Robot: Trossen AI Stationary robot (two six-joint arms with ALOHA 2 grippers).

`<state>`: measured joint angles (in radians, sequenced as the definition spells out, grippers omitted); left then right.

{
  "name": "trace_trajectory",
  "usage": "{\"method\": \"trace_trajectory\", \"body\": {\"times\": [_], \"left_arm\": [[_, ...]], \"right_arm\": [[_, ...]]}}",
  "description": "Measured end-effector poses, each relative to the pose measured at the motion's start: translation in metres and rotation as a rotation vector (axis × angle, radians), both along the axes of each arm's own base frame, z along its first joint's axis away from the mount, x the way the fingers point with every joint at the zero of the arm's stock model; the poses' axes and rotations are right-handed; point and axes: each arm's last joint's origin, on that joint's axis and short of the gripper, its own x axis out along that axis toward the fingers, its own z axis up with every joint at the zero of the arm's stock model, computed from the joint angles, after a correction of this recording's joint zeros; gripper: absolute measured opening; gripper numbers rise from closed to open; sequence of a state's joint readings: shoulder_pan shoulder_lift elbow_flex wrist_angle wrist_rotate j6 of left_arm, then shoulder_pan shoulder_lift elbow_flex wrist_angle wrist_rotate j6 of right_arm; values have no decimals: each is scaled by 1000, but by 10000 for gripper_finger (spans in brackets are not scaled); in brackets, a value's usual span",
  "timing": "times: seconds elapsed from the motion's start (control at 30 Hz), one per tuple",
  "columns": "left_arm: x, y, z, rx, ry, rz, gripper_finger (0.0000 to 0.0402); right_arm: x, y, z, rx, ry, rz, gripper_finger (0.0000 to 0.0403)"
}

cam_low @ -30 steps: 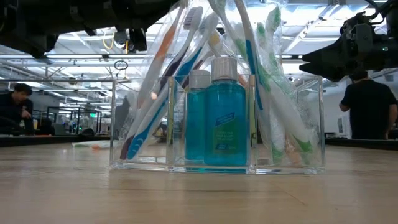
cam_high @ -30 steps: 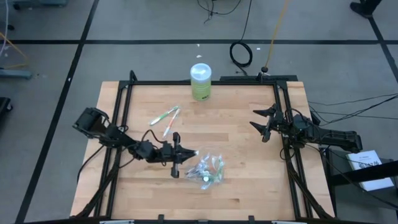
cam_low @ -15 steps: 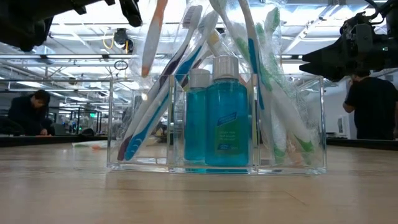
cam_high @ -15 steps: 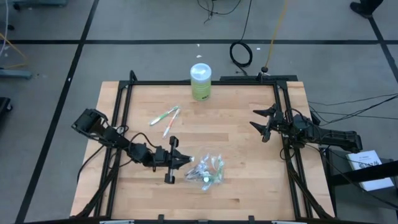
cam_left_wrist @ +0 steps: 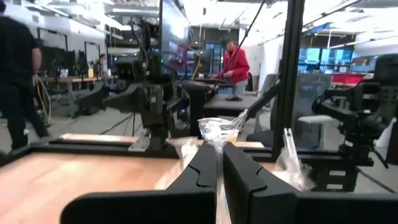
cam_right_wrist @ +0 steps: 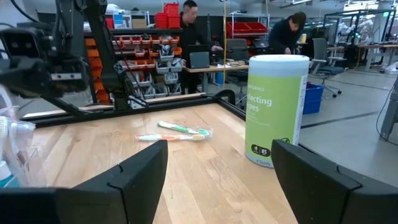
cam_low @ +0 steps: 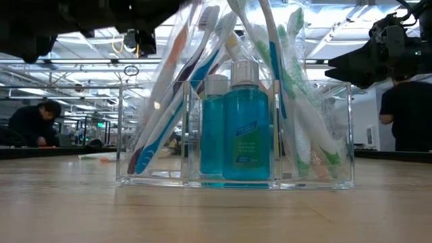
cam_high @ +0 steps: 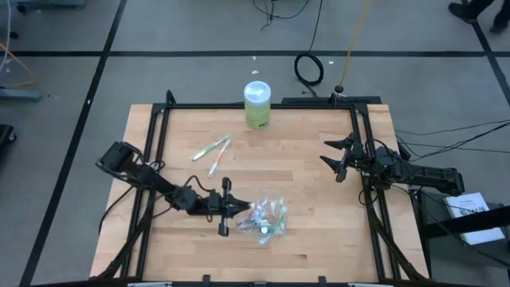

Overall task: Pick & Place toothbrushing station
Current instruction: Put the orange toothbrush into the transparent organizer

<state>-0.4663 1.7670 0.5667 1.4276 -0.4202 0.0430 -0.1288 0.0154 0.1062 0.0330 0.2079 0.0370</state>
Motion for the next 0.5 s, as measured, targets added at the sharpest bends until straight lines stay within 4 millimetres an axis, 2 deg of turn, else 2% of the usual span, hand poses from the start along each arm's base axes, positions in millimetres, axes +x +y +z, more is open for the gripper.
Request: {"method": "trace_trajectory", "body": {"times": [0.3,0.5], "left_arm": [[6,0,-30,-21,30,40,1],[8,0,-38,-30,51,41,3]], "right_arm": [[0,0,0,0,0,0,279],[0,0,0,0,0,-1,279]]}}
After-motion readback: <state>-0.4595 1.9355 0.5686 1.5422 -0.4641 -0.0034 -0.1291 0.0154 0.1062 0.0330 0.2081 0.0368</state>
